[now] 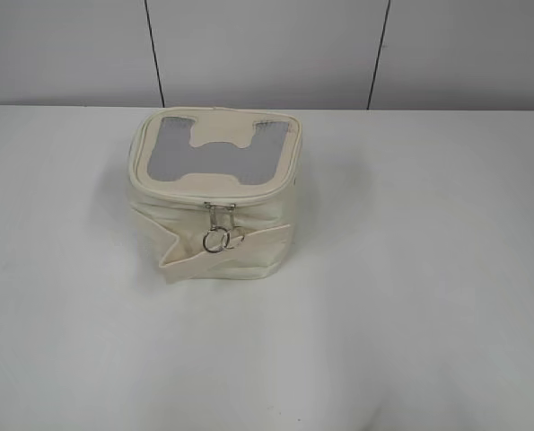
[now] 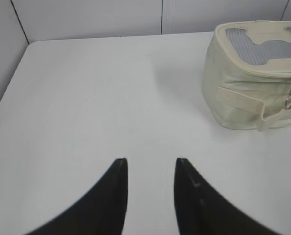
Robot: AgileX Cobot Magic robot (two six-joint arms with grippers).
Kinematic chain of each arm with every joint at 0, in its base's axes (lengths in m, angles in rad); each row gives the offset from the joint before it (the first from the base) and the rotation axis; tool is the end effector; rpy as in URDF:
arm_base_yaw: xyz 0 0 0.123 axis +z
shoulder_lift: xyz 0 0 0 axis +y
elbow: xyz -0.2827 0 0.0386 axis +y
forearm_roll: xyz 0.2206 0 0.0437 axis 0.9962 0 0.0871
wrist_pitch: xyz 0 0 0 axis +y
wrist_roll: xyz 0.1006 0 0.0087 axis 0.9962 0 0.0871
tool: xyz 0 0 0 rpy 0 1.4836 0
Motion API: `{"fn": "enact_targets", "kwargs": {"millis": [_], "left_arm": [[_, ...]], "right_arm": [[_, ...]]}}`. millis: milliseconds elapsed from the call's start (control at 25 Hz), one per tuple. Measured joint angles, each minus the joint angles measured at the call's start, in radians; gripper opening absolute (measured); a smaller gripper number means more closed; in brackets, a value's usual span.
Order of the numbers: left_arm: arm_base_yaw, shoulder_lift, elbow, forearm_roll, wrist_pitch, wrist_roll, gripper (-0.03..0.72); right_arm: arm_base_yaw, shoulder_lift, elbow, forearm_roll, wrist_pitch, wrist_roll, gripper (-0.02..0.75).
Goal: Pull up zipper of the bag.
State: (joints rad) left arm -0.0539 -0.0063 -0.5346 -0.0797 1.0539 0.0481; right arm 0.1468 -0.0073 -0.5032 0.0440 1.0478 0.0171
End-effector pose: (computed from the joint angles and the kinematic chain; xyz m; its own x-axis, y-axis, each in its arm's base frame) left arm -0.0249 -0.0057 0.2693 -0.4102 0.0308 -0.9115 0.1203 0.9925 -0.0206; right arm -0.0214 0.0007 0.2615 -0.4367 -0.0251 -0.8992 -0.1632 0.9852 0.0517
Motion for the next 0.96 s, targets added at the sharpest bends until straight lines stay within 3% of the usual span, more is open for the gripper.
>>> {"fn": "enact_targets", "kwargs": {"millis": [720,960], "left_arm": [[0.0,0.0,0.001,0.0,0.0,0.0,0.239],[0.0,0.0,0.001,0.0,0.0,0.0,0.239]], "right_arm": [[-0.004,0.0,0.004,0.029,-0.001,0.0,0.538],[-0.05,0.0,0.004,0.029,-0.001,0.0,0.538]]}}
